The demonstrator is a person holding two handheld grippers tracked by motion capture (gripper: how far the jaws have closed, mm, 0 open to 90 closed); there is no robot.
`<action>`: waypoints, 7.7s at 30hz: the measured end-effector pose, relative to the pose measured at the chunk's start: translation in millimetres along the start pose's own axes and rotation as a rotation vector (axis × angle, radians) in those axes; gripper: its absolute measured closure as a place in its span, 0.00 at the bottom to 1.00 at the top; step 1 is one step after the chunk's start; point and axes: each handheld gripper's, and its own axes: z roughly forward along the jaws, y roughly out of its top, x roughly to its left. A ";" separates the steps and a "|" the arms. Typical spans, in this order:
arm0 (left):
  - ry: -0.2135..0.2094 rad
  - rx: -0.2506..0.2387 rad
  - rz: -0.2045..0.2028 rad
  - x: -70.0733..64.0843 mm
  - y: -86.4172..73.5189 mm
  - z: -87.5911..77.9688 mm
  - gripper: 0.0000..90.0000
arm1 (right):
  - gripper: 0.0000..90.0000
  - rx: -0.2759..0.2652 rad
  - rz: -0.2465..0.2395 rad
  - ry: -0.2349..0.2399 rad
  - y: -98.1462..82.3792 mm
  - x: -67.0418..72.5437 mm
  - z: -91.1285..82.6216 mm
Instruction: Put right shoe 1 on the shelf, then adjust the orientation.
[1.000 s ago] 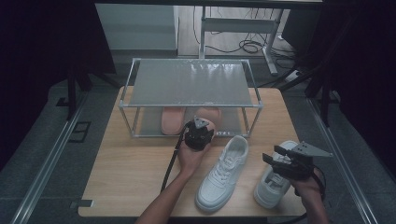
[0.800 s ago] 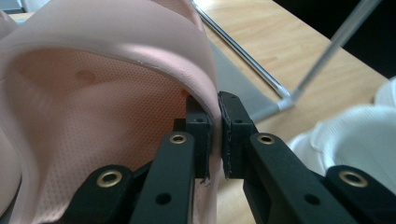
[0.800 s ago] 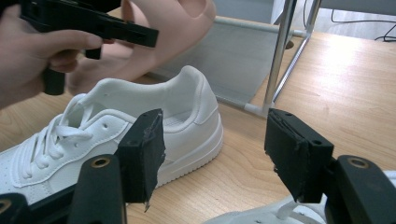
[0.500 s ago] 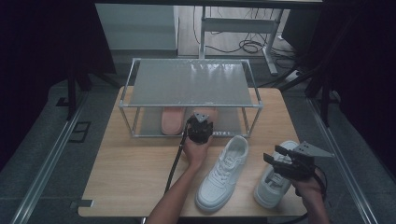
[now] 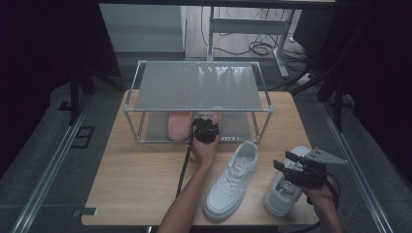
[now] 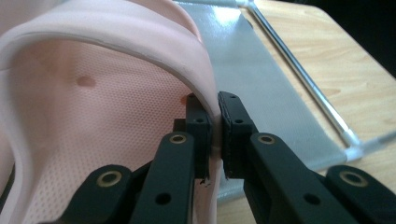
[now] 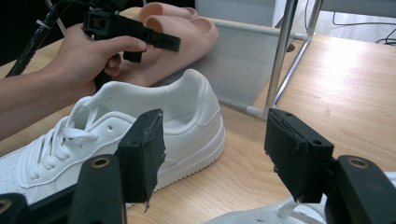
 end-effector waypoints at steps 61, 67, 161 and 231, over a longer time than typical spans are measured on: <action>-0.165 0.133 0.381 48.0 -69.1 -102.3 1.00 | 0.42 0.031 -0.010 0.002 -2.7 5.6 9.3; -0.168 0.145 0.386 42.8 -65.7 -94.8 1.00 | 0.42 0.032 -0.013 0.002 -2.5 6.0 9.4; -0.199 0.137 0.300 82.0 -40.4 -99.9 0.63 | 0.42 0.031 -0.015 -0.003 -2.5 5.6 9.3; -0.159 0.231 0.284 131.0 -72.8 -177.5 0.34 | 1.00 0.398 -0.456 0.360 -7.1 126.6 54.7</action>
